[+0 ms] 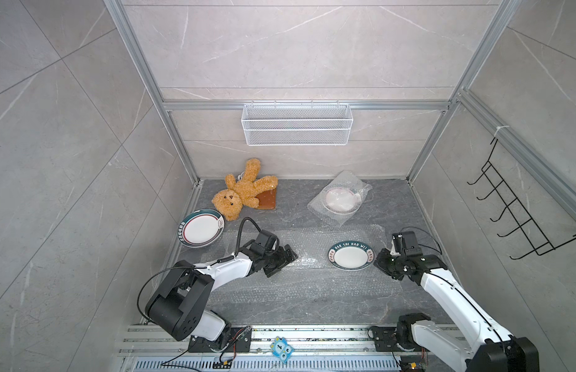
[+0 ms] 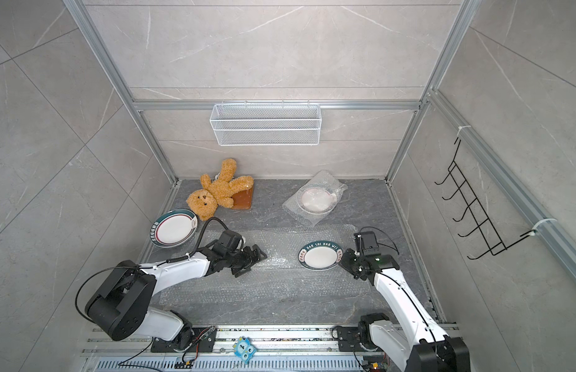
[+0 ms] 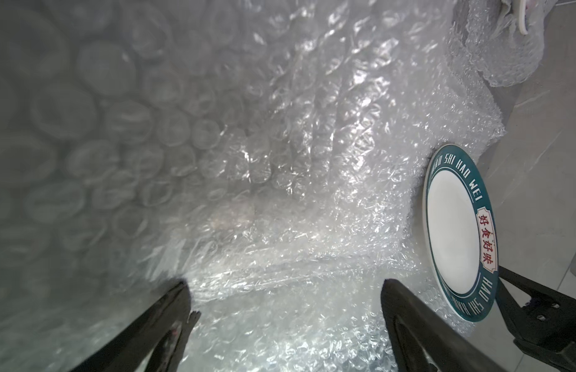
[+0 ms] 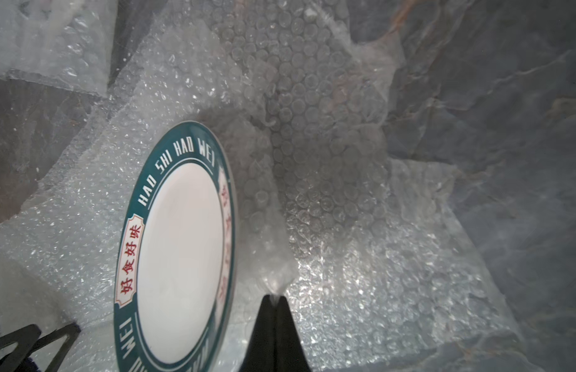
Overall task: Unpack dinner plates from bubble wrap
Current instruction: Unwrap the bubble wrap.
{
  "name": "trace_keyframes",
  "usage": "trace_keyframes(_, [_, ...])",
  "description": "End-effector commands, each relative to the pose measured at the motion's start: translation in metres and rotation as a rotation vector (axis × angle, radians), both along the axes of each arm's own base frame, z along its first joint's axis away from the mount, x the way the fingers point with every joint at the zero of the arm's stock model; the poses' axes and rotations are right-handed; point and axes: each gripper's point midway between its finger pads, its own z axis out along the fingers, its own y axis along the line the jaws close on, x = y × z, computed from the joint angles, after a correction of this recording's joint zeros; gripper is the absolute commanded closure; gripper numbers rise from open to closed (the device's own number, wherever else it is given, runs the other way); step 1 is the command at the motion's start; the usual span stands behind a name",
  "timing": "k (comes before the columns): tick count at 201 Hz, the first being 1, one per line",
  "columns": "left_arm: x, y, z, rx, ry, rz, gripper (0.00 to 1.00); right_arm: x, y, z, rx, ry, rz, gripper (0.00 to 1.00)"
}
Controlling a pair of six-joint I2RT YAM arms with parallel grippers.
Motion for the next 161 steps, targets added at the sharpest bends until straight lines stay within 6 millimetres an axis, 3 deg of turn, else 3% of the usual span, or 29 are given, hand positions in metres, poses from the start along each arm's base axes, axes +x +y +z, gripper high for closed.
trace_keyframes(1, [-0.017, 0.025, -0.037, 0.128, 0.119, 0.042, 0.05, -0.02, -0.029, -0.023, -0.09, 0.079, -0.156, 1.0])
trace_keyframes(21, [-0.017, 0.023, -0.041, 0.118, 0.129, 0.043, 0.05, -0.017, -0.025, -0.037, -0.06, 0.126, -0.171, 0.78])
trace_keyframes(36, [-0.017, 0.019, -0.04, 0.102, 0.132, 0.034, 0.05, -0.009, -0.019, -0.038, -0.036, 0.132, -0.138, 0.7])
trace_keyframes(55, [-0.016, 0.018, -0.037, 0.093, 0.125, 0.033, 0.05, 0.007, -0.021, -0.018, -0.038, 0.071, -0.13, 0.61])
trace_keyframes(81, [-0.015, 0.013, -0.026, 0.06, 0.099, 0.008, 0.05, 0.037, -0.016, 0.016, -0.02, -0.047, -0.085, 0.37])
trace_keyframes(126, [-0.009, -0.007, 0.005, -0.048, 0.029, -0.063, 0.04, 0.094, 0.006, 0.013, 0.05, -0.067, 0.017, 0.43])
trace_keyframes(161, [-0.003, -0.015, 0.013, -0.073, 0.019, -0.083, 0.04, 0.119, 0.007, -0.008, 0.033, -0.013, 0.036, 0.42])
